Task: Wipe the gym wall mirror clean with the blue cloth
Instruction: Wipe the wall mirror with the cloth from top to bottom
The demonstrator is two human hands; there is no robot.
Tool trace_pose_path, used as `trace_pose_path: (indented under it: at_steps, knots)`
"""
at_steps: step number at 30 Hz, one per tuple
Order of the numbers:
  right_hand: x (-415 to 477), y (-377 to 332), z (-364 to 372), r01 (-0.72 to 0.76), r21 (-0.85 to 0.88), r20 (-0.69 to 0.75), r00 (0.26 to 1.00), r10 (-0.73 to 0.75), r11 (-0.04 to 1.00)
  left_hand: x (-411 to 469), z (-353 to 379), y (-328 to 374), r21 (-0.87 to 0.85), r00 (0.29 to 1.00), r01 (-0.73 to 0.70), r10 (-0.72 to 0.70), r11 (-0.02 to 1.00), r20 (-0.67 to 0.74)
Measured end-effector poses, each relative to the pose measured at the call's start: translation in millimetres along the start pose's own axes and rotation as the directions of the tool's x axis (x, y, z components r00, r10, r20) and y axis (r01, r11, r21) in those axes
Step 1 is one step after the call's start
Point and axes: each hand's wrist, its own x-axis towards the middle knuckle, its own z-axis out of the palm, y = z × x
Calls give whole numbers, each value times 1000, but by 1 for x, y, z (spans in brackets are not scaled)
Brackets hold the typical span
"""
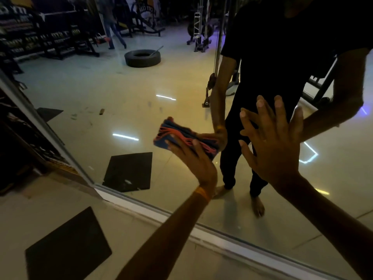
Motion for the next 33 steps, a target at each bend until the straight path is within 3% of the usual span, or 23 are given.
trace_pose_path:
  at_steps: [2, 6, 9, 11, 13, 16, 17, 19, 22, 25, 30, 33]
  knots:
    - [0, -1, 0, 18, 12, 20, 1000, -18, 1000, 6, 2, 40, 106, 1000, -12, 9, 994, 23]
    - [7, -2, -8, 33, 65, 22, 999, -34, 997, 140, -48, 36, 195, 990, -67, 90, 979, -109]
    - [20, -4, -12, 28, 94, 0, 1000, -28, 995, 192, -62, 59, 155, 984, -32, 59, 987, -171]
    - [23, -2, -14, 29, 90, -12, 1000, -28, 996, 177, -46, 69, 133, 981, 0, 26, 991, -190]
    - [24, -1, -14, 32, 92, -18, 999, -31, 995, 110, -23, 72, 99, 993, -106, 110, 989, -35]
    - [24, -2, -11, 27, 108, -29, 999, -24, 994, 1, -2, 81, -40, 940, -192, 195, 981, 281]
    - [24, -2, -10, 33, 103, -37, 999, -29, 994, -9, 1, 85, 7, 928, -232, 220, 973, 301]
    - [23, 0, -8, 47, 101, -48, 998, -42, 994, 33, 6, 90, 126, 952, -277, 254, 953, 171]
    - [23, 3, -5, 72, 100, -64, 996, -65, 992, 134, -14, 93, 194, 972, -184, 208, 964, -111]
    - [25, 8, -4, 94, 88, -108, 991, -84, 992, 180, -30, 90, 141, 952, -220, 244, 965, -183]
    - [58, 3, -8, 76, 45, -140, 988, -69, 996, 76, -2, 75, 31, 973, -228, 227, 973, 45]
    - [79, -2, -9, 66, -38, -162, 984, -72, 997, 86, -17, 56, -81, 926, -349, 357, 934, 121]
